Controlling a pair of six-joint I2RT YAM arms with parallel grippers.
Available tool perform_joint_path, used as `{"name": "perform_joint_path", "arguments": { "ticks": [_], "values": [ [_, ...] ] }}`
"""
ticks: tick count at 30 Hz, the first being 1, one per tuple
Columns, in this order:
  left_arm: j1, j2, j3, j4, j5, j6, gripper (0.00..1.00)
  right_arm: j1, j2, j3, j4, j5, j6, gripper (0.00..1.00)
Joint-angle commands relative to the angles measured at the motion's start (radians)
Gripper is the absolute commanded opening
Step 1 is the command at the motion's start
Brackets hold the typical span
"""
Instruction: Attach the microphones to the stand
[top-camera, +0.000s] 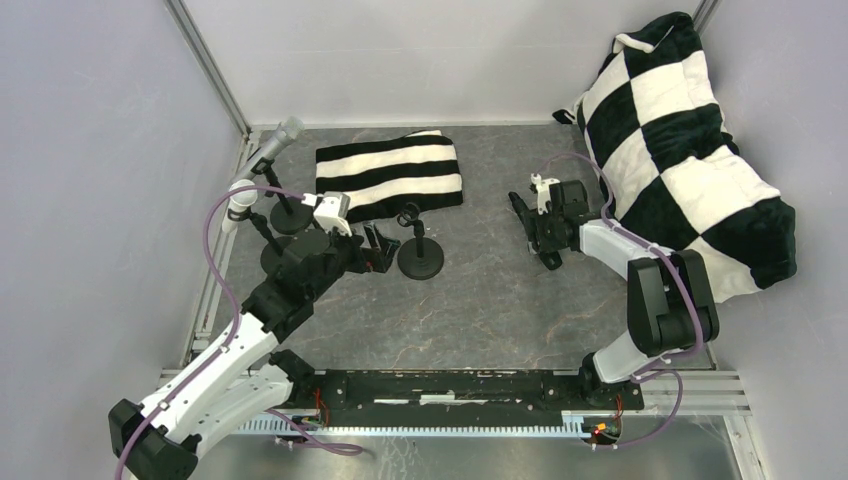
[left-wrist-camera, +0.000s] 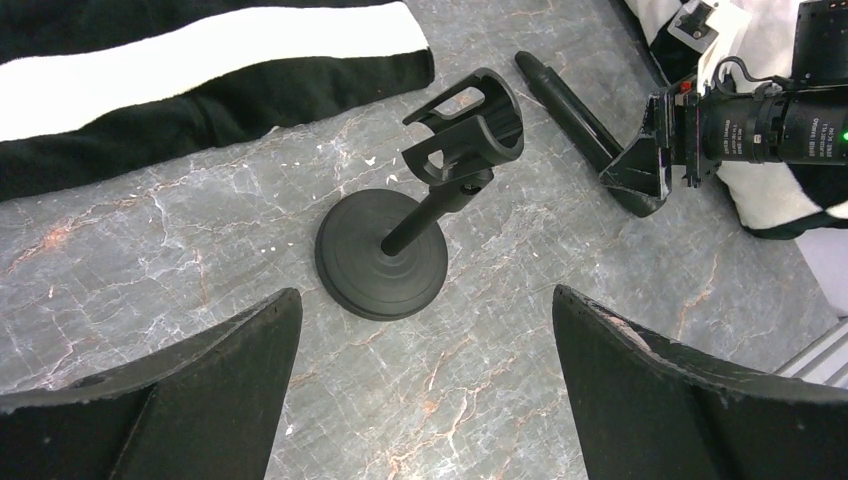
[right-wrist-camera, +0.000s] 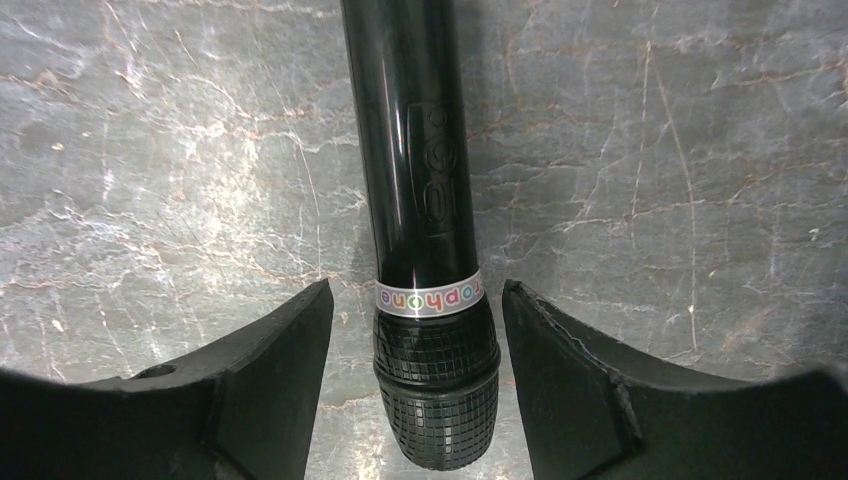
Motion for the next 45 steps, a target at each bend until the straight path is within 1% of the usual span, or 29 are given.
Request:
{"name": "perform_joint_path", "arguments": {
  "ticks": [1,6,12,15,17,18,20,22,25,28,31,34,36,39,45],
  "values": [
    [0.007,0.011,0.047,0.023,0.033,0.058,1.0,-0.006,0.02,-0.017,0.0,0.015,-0.003,0.7],
    [0.007,0.015,0.055,0.024,0.036,0.06,1.0,-0.006,0.036,-0.035,0.003,0.004,0.013,0.69],
    [0.007,0.009,0.054,0.019,0.032,0.061,1.0,-0.006,0.057,-0.05,0.001,-0.011,0.014,0.63],
    [0.007,0.003,0.056,0.017,0.028,0.059,1.0,-0.006,0.052,-0.058,0.006,-0.019,0.014,0.55],
    [0.007,0.0,0.06,0.016,0.025,0.059,1.0,-0.007,0.044,-0.06,0.013,-0.021,0.014,0.46],
    [0.007,0.0,0.066,0.014,0.025,0.059,1.0,-0.007,0.034,-0.06,0.017,-0.021,0.014,0.44],
    [0.007,-0.001,0.078,0.008,0.026,0.059,1.0,-0.007,0.009,-0.06,0.03,-0.019,0.014,0.35],
    [0.007,-0.004,0.095,0.001,0.026,0.059,1.0,-0.006,-0.04,-0.067,0.057,-0.014,0.014,0.25],
    [0.006,-0.009,0.117,-0.008,0.03,0.061,1.0,-0.007,-0.126,-0.092,0.109,0.001,0.014,0.13],
    [0.006,-0.008,0.157,-0.026,0.042,0.073,1.0,-0.006,-0.215,-0.107,0.158,-0.051,0.037,0.01],
    [0.007,-0.002,0.195,-0.036,0.061,0.085,1.0,-0.004,-0.281,-0.101,0.201,-0.172,0.0,0.0],
    [0.007,0.005,0.228,-0.043,0.084,0.093,1.0,0.001,-0.356,-0.107,0.258,-0.232,-0.006,0.0],
    [0.007,0.008,0.248,-0.045,0.087,0.093,1.0,0.027,-0.412,-0.108,0.28,-0.26,-0.051,0.0],
    [0.007,0.014,0.284,-0.056,0.131,0.109,1.0,0.138,-0.48,-0.116,0.345,-0.223,-0.171,0.0],
    [0.007,0.027,0.399,-0.14,0.151,0.195,1.0,0.374,-0.618,-0.214,0.526,-0.11,-0.365,0.0]
  ]
}}
